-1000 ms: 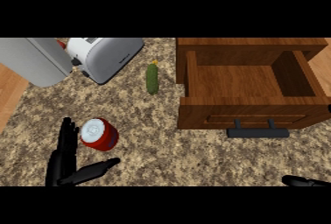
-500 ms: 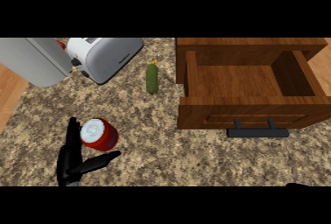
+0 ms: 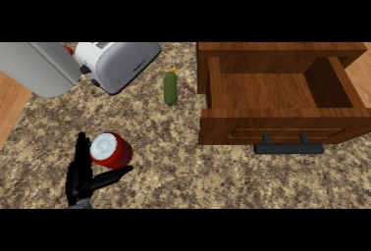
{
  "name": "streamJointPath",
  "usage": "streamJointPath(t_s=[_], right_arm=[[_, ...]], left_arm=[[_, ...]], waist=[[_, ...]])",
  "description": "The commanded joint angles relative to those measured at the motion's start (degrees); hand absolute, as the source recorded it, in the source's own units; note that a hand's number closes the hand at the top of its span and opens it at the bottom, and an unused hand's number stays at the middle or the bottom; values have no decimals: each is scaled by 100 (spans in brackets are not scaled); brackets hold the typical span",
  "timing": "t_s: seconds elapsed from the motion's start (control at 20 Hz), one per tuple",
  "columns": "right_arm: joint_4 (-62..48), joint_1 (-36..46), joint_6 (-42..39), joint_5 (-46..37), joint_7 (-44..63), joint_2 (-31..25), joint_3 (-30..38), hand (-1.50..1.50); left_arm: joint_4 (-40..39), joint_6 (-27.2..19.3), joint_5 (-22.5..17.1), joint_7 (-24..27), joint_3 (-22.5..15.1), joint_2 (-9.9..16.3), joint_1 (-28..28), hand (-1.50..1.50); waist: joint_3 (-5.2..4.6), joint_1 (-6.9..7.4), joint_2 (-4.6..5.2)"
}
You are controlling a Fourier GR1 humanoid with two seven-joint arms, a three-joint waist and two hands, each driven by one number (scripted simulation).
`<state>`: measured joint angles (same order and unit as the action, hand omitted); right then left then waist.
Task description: Pick up the can, place it into the drawer and close the drawer
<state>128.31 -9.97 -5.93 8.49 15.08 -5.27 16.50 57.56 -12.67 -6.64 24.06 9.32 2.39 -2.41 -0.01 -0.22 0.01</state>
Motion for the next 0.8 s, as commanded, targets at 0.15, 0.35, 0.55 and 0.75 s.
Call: streamJointPath(t_s=[0.15, 0.35, 0.55, 0.75], right_arm=[[-34, 271, 99, -148, 141, 96, -77, -150], [138, -135, -274, 124, -53, 26, 299, -150], [139, 480, 54, -74, 436, -58, 32, -150], [99, -29, -232, 164, 63, 29, 295, -150]], left_arm=[[-1565, 252, -174, 761, 368, 221, -864, -150], [-1217, 225, -103, 597, 124, 133, -773, -150], [-2401, 910, -159, 1186, 279, 340, -1373, -150], [-2243, 955, -121, 762, 114, 321, -1649, 150]], waist=[[-2, -8, 3], [1, -7, -3], [-6, -31, 15], [0, -29, 1]])
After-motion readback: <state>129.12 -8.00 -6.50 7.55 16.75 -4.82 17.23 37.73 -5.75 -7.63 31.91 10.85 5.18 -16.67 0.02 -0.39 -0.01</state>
